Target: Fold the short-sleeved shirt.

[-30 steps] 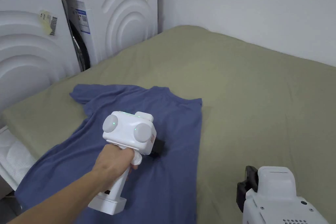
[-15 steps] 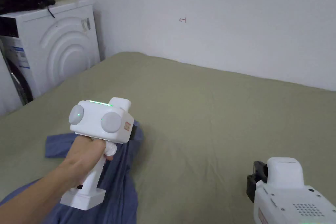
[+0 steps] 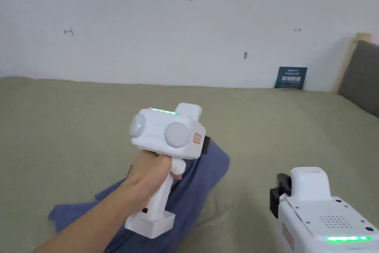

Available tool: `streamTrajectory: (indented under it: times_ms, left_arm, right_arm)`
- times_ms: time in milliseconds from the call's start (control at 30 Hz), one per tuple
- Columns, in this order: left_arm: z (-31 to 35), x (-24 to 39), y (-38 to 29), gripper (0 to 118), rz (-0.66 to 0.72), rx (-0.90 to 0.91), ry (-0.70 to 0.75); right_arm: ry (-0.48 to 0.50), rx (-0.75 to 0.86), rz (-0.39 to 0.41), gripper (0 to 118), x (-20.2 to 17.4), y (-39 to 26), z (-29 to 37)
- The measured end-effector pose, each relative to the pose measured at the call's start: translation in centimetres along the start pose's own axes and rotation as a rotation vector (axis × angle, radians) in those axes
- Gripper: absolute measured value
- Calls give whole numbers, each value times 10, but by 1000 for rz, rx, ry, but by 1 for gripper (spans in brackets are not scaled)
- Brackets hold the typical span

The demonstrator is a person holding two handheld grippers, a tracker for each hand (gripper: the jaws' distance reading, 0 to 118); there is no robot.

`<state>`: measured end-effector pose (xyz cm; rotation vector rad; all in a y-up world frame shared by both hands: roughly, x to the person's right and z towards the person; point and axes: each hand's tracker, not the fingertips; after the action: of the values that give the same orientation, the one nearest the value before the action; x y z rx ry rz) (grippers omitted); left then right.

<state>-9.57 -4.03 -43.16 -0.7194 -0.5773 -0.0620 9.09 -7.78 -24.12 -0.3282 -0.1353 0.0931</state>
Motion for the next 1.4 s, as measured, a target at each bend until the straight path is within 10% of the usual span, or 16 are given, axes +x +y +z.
streamTrajectory:
  times_ms: [633,667,733,767,933,1000,1400]
  left_arm:
    - [-155,53,-75,5,-48,-253,-110]
    - [-149,51,-74,28,-27,-223,-136]
    - [-140,49,-73,116,-25,-202,-125]
    - [-136,50,-73,116,-35,-200,-109]
    - [-79,31,-76,98,-16,-38,0]
    - [-37,17,-82,0,-26,50,69]
    - [232,-59,-184,0,96,321,469]
  right_arm:
    - [-97,-118,-42,0,48,-45,-41]
    - [-94,-118,-43,0,48,-44,-41]
    - [-94,-111,-46,0,47,-42,-38]
    - [-95,-108,-46,0,47,-41,-36]
    - [-79,-91,-62,0,39,-33,-24]
    - [-70,-73,-59,0,33,-30,-17]
    - [73,32,-45,0,-27,-6,31]
